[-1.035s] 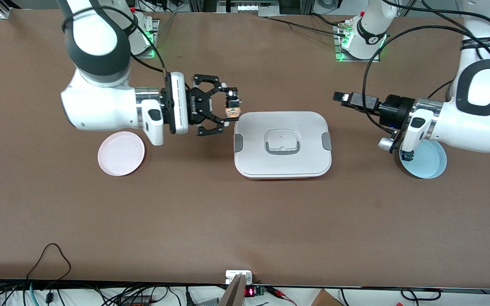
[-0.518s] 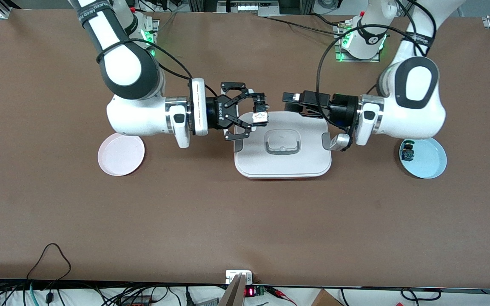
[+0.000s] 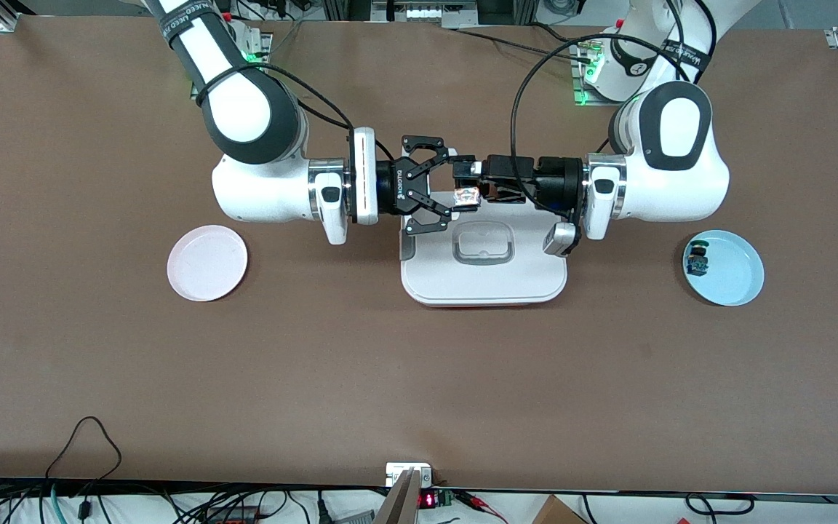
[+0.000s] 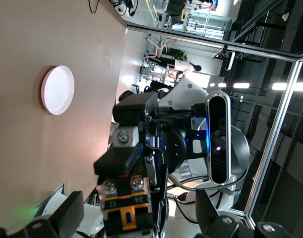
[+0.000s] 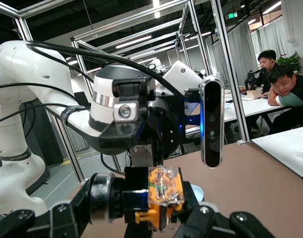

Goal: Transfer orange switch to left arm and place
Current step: 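Grasp the orange switch with the left gripper above the box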

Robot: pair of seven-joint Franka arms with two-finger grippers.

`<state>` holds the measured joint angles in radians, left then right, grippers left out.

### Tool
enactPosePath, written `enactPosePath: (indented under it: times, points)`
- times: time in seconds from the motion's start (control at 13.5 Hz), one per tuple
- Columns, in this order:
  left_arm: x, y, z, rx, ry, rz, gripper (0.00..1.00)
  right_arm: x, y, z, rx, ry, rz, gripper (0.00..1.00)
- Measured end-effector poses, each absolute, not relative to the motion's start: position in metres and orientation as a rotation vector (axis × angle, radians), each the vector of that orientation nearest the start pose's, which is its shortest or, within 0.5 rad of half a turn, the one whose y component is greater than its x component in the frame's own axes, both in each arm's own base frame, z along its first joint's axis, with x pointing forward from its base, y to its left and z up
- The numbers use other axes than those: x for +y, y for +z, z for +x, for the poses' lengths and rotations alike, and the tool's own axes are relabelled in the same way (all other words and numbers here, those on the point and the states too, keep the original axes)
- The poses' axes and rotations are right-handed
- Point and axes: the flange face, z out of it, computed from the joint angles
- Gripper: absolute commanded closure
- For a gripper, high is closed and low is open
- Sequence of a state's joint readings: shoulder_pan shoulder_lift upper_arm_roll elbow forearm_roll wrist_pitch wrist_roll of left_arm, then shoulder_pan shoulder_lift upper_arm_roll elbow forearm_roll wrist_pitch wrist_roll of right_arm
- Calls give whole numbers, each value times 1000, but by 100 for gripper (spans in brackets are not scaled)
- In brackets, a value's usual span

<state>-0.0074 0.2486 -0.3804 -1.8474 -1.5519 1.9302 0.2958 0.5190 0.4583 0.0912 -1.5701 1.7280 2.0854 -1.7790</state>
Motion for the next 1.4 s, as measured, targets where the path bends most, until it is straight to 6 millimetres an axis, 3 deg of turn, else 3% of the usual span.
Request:
enactPosePath:
  times: [0.15, 0.44, 0.89, 0.96, 1.04, 1.11, 1.4]
  points:
    - [-282, 452, 569, 120, -202, 1672, 20, 440, 437, 565, -1073, -926, -1342, 100]
    - [-278, 451, 571, 124, -195, 1673, 53, 440, 437, 565, -1071, -927, -1343, 100]
    - [-273, 450, 573, 130, -188, 1675, 89, 441, 438, 565, -1075, -936, -1345, 100]
    - [-273, 450, 573, 130, -187, 1675, 91, 441, 438, 565, -1075, -936, -1345, 90]
    - [-273, 450, 573, 130, -187, 1675, 91, 441, 438, 565, -1076, -937, -1345, 22]
    - [-273, 450, 573, 129, -187, 1675, 91, 441, 438, 565, -1077, -938, -1344, 0]
    - [-270, 452, 574, 120, -170, 1675, 91, 441, 440, 564, -1077, -942, -1342, 0]
